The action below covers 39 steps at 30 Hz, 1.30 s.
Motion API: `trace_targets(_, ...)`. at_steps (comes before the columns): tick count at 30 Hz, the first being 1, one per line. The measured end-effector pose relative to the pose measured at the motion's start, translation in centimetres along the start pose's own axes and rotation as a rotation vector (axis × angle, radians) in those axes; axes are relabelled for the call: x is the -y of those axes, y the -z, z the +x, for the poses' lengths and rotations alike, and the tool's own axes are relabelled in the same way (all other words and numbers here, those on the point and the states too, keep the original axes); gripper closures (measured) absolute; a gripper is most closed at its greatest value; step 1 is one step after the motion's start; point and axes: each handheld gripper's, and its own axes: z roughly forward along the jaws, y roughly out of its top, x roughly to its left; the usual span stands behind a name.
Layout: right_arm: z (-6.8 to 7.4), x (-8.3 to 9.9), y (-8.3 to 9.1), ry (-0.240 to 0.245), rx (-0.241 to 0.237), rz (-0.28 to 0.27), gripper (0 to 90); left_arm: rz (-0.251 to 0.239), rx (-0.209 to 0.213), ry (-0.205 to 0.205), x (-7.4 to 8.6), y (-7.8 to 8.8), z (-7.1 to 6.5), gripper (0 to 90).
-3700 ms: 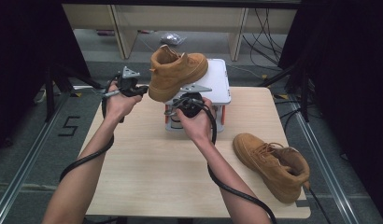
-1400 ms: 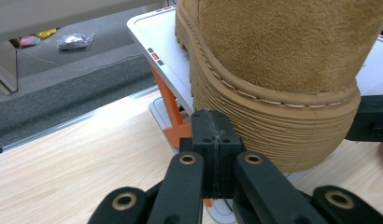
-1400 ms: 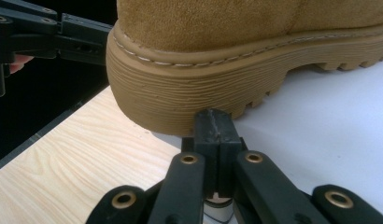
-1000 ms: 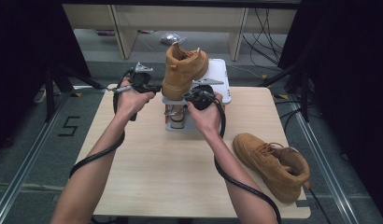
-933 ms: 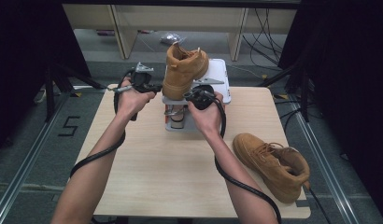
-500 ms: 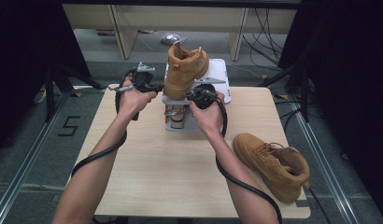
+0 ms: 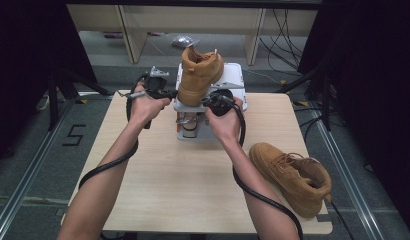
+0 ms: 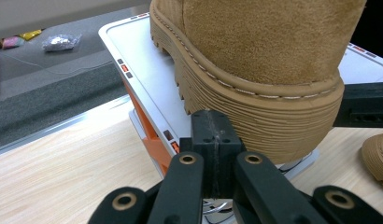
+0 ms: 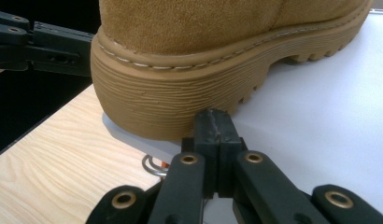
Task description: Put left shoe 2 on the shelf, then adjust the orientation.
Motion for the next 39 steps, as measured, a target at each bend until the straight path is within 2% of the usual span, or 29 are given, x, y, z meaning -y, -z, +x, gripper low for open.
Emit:
trace_targets(2, -0.1, 0.0, 0.0, -0.011, 0.005, 0.004, 90.0, 0.0, 0.006, -0.01, 0.0, -0.1, -0.1, 90.0)
trace_targets(4, -0.2, 0.0, 0.0, -0.013, 0.007, 0.005, 90.0, -0.006, 0.007, -0.002, -0.1, -0.3, -0.2, 90.0)
trace_targets(9, -0.4, 0.1, 0.0, -0.016, 0.015, 0.006, 90.0, 0.009, 0.005, -0.013, -0.1, -0.3, -0.3, 90.0)
trace_targets(10, -0.4, 0.1, 0.0, -0.016, 0.019, 0.007, 90.0, -0.006, 0.006, -0.002, -0.1, -0.5, -0.4, 90.0)
trace_targets(13, -0.6, 0.1, 0.1, -0.02, 0.018, 0.006, 90.0, 0.004, 0.012, -0.013, -0.1, -0.5, -0.5, 90.0)
trace_targets(14, -0.7, 0.1, 0.1, -0.015, 0.021, 0.006, 90.0, -0.007, 0.019, 0.003, -0.1, -0.6, -0.7, 90.0)
trace_targets(17, -0.8, 0.1, 0.3, -0.016, 0.024, 0.008, 90.0, 0.003, 0.017, -0.011, -0.3, -0.4, -0.8, 90.0)
trace_targets(18, -0.8, 0.1, 0.3, -0.022, 0.026, 0.008, 90.0, -0.007, 0.015, 0.002, -0.3, -0.5, -0.9, 90.0)
trace_targets(20, -1.0, 0.0, 0.3, -0.012, 0.024, 0.008, 90.0, -0.011, 0.018, -0.001, -0.3, -0.5, -0.9, 90.0)
trace_targets(25, -1.0, 0.0, 0.2, -0.021, 0.026, 0.01, 90.0, 0.005, 0.012, -0.014, -0.4, -0.7, -0.8, 90.0)
trace_targets(27, -1.1, 0.0, 0.1, -0.022, 0.032, 0.011, 90.0, -0.004, 0.012, 0.001, -0.4, -0.8, -0.9, 90.0)
trace_targets(28, -1.1, 0.0, 0.1, -0.022, 0.029, 0.011, 90.0, 0.01, 0.02, -0.015, -0.4, -0.8, -0.9, 90.0)
trace_targets(30, -1.2, 0.0, 0.2, -0.016, 0.032, 0.013, 90.0, 0.011, 0.018, -0.015, -0.4, -0.8, -1.0, 90.0)
trace_targets(31, -1.2, 0.0, 0.2, -0.022, 0.034, 0.016, 90.0, -0.002, 0.019, -0.003, -0.4, -0.9, -1.1, 90.0)
trace_targets(33, -1.3, 0.0, 0.2, -0.023, 0.035, 0.014, 90.0, -0.001, 0.02, -0.002, -0.4, -0.9, -1.2, 90.0)
trace_targets(35, -1.4, 0.0, 0.2, -0.004, 0.039, 0.013, 90.0, -0.002, 0.022, -0.003, -0.4, -1.0, -1.2, 90.0)
trace_targets(39, -1.4, -0.1, 0.2, -0.022, 0.035, 0.019, 90.0, 0.002, 0.016, 0.002, -0.4, -1.1, -1.2, 90.0)
